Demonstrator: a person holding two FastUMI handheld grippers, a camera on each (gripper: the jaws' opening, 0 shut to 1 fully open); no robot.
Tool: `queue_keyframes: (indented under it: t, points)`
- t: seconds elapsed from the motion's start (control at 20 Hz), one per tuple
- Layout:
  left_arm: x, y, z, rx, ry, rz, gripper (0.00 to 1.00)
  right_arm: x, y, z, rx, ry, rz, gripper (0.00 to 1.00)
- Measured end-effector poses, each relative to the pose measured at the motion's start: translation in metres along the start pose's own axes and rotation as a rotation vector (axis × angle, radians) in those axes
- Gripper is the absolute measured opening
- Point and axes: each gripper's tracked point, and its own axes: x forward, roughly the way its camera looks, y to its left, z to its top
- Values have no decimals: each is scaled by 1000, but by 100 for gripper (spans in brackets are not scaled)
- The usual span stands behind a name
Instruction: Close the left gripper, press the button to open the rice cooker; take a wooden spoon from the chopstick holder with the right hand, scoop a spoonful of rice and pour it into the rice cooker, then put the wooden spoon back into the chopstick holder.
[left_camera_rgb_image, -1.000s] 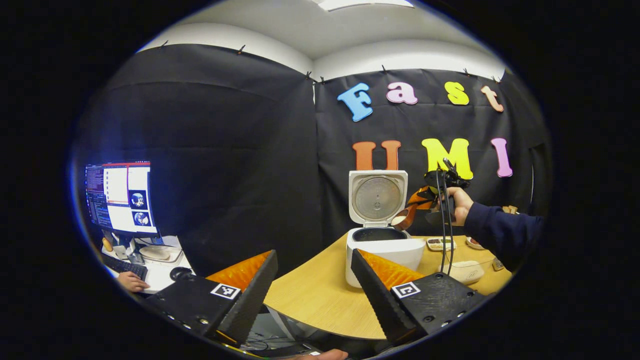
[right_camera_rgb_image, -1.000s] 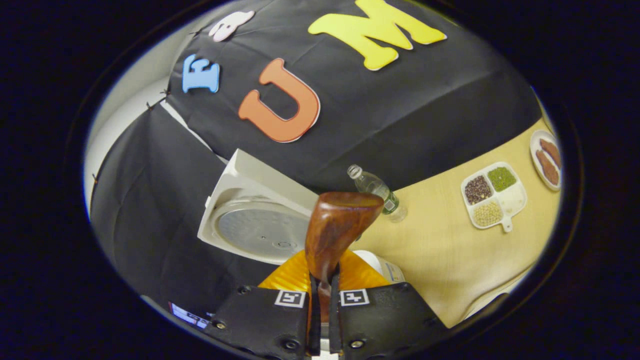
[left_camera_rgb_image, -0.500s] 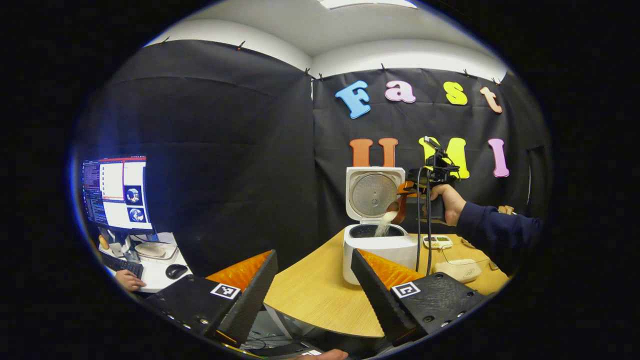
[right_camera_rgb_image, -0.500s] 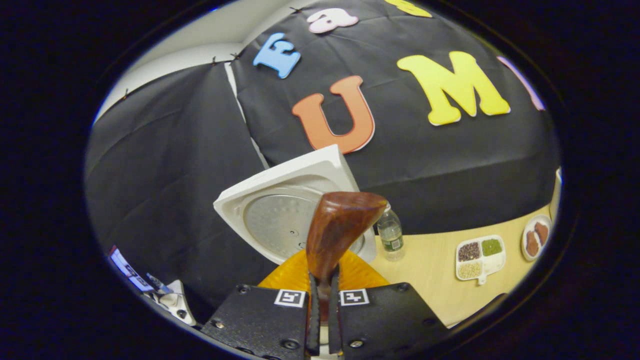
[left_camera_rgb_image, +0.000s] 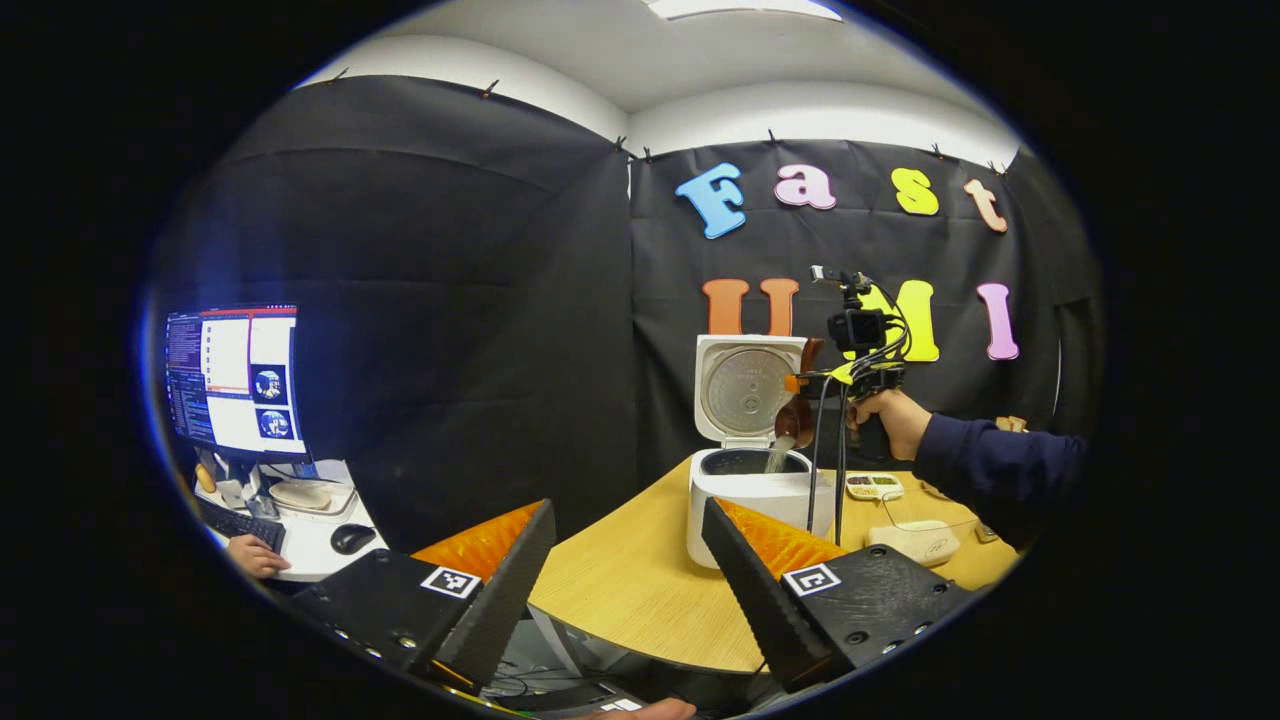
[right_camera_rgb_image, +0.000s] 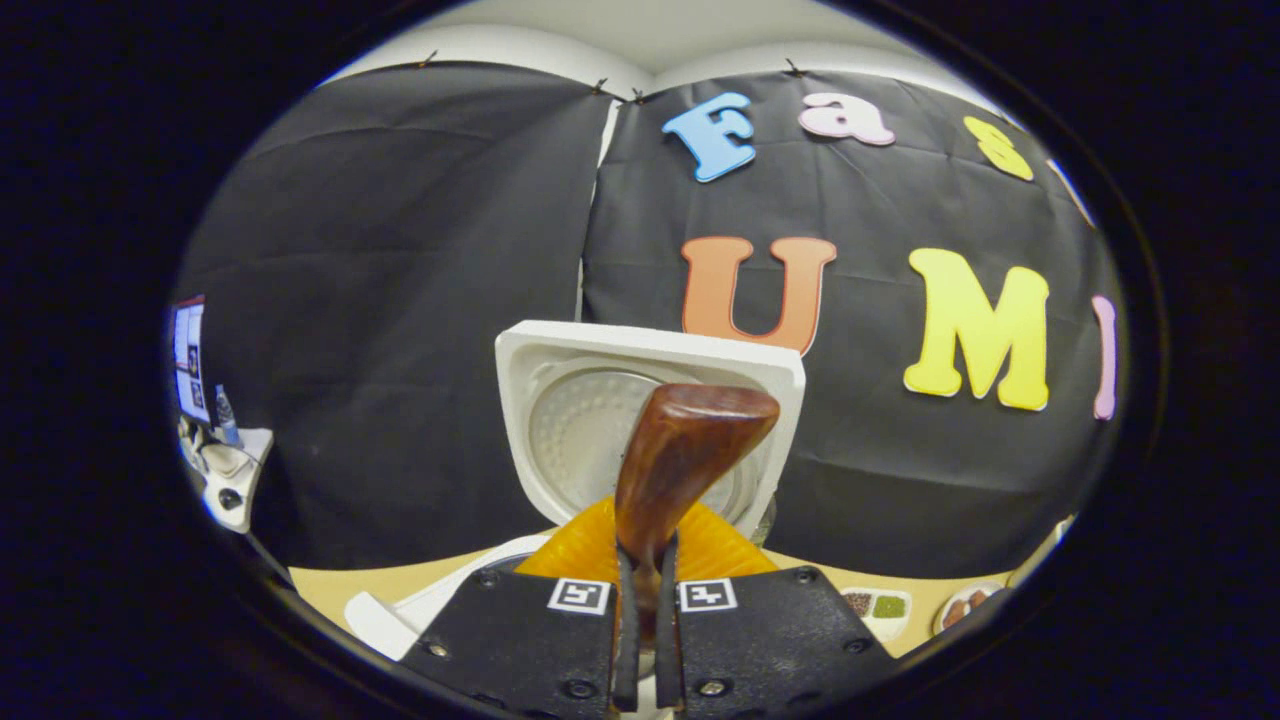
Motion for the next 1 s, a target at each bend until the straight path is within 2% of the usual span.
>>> queue_keyframes:
  t: [0.2, 0.35, 0.7, 1.0]
  points:
    - [-8, 8, 0, -4, -9, 11, 94, -1, 10, -10, -152, 5, 2, 12]
    - [-10, 7, -2, -9, -7, 19, 94, -10, 15, -3, -212, -37, -9, 12]
    - [-15, -16, 6, 6, -38, -13, 94, -58, 0, 19, -160, -95, 2, 13]
    - [-15, -43, 11, 16, -55, -58, 94, -132, -57, 29, -92, -129, -37, 13]
